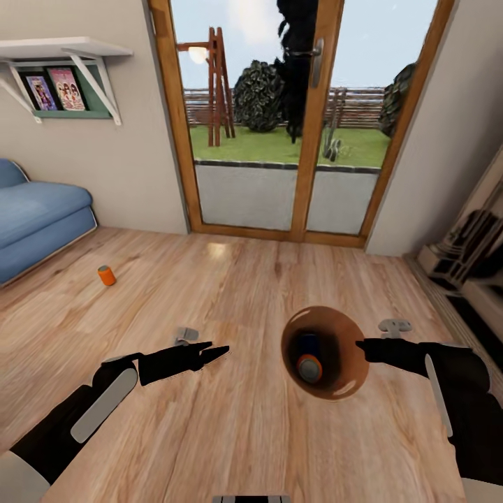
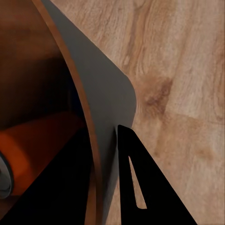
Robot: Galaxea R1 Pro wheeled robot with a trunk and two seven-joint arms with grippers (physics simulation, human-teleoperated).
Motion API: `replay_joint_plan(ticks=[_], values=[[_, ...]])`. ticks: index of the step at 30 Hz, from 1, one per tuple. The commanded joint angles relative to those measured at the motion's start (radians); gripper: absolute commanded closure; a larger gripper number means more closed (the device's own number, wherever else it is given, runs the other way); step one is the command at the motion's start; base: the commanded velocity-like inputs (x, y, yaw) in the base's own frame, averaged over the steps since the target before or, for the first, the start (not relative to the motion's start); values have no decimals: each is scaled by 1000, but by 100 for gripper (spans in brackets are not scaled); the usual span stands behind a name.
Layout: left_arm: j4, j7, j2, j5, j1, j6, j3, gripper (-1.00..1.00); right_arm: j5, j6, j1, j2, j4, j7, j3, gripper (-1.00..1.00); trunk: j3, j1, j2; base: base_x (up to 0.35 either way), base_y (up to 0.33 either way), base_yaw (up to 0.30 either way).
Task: Put the three can of soda from the living room inside the tash can in the kitchen.
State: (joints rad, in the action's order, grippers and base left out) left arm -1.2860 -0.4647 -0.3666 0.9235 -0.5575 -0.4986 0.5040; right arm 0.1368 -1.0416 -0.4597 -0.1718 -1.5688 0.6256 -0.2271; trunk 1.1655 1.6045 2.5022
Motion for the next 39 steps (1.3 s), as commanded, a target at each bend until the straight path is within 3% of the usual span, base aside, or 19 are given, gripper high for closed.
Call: replay_joint_plan(ticks=[1, 39], values=[[0, 0, 0, 0, 0, 0, 0, -100, -27, -6, 0, 0, 0, 4, 0, 100, 0, 0, 0, 338, 0, 252], [1, 1, 2, 2, 1, 0, 4, -100, -28, -6, 0, 0, 0, 5, -9, 100, 0, 0, 0, 338, 0, 253]])
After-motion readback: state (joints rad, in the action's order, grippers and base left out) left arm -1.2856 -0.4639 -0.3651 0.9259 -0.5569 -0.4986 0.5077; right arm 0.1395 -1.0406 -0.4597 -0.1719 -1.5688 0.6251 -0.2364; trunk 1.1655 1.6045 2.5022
